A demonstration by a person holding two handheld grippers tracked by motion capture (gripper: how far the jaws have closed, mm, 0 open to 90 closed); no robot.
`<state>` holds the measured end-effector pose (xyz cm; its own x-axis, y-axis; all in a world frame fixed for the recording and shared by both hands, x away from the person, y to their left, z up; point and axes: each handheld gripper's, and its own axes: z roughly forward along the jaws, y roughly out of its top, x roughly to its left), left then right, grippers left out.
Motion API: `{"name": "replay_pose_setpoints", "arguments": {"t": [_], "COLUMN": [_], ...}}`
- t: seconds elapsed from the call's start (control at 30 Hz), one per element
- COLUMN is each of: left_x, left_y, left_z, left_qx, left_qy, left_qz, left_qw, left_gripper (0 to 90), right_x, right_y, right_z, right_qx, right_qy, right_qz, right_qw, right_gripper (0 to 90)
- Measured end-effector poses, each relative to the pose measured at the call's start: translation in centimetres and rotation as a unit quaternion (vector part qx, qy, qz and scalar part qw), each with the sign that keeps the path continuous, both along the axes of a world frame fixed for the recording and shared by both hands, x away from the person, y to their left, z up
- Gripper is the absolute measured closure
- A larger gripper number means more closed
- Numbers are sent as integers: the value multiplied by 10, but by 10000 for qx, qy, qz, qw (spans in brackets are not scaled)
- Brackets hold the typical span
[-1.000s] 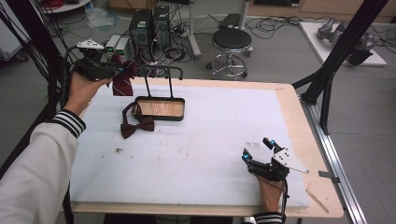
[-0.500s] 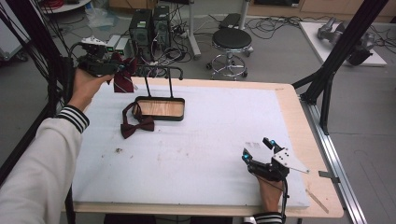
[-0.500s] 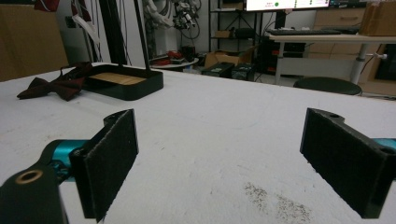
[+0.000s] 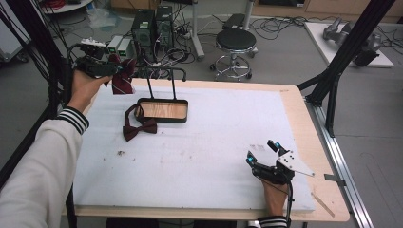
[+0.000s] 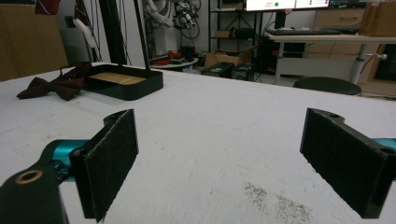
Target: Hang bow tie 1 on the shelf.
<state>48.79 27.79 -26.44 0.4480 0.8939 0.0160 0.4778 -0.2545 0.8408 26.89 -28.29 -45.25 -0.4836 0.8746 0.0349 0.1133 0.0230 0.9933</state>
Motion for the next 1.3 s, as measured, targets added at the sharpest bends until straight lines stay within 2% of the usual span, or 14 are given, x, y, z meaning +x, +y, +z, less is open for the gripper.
{"name": "replay_pose_setpoints", "arguments": {"t": [0.33, 0.63, 0.93, 1.2, 1.3], "left_x": [1, 0, -2, -5, -6], "left_y": [6, 11, 11, 10, 9], "left_z": [-9, -18, -29, -38, -45], "left_qx": [26, 68, -2, -146, -112], "left_qy": [89, 194, 253, 242, 290], "left_qz": [151, 192, 164, 161, 137], "left_qw": [9998, 9996, 9995, 9995, 9994], "left_gripper": [677, 677, 677, 677, 677], "right_x": [0, 0, -1, -1, -1], "right_y": [0, 0, 1, 1, 1], "right_z": [0, 0, 0, 0, 0], "right_qx": [-2, -5, -35, -43, -42], "right_qy": [6, 4, 4, -1, -9], "right_qz": [4, 3, 3, -7, -1], "right_qw": [10000, 10000, 10000, 10000, 10000], "right_gripper": [106, 106, 106, 106, 106]}}
